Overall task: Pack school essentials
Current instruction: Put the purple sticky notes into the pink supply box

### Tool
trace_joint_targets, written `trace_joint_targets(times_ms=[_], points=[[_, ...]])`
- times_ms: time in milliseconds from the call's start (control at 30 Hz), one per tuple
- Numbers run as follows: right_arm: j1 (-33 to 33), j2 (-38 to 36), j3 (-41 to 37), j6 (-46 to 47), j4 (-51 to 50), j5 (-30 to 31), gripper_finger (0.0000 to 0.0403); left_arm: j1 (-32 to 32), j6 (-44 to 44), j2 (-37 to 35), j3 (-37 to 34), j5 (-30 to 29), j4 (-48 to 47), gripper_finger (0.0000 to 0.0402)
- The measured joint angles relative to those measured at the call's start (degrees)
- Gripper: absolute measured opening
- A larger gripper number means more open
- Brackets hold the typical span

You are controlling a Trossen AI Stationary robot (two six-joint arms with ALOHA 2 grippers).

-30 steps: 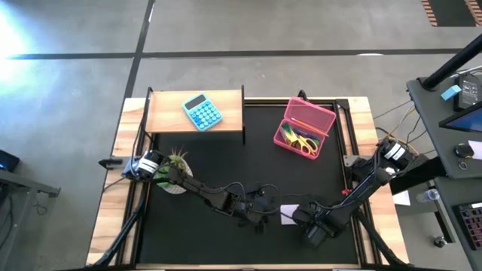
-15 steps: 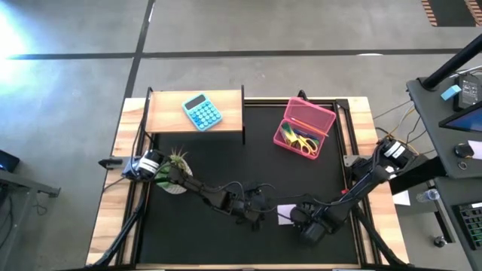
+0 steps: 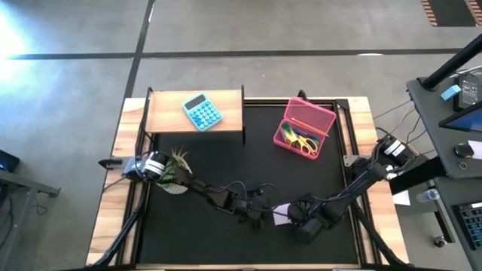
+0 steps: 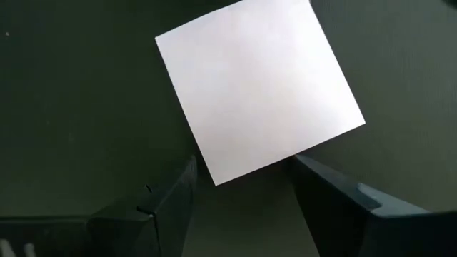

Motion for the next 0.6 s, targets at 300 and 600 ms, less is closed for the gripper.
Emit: trace_joint_targets(times_ms=[300,600], points=[[-2.62,0.07,-0.18,-2.88,3.83,1.00,0.0223,0.04,0.48,0.89,0.02,1.96,1.20,0.0205],[-3.84,0.10,-0.26,-5.41,6.19,0.32,0.0223,0.04,0.48,1.16,0.02,2.18,1.31,0.0205]])
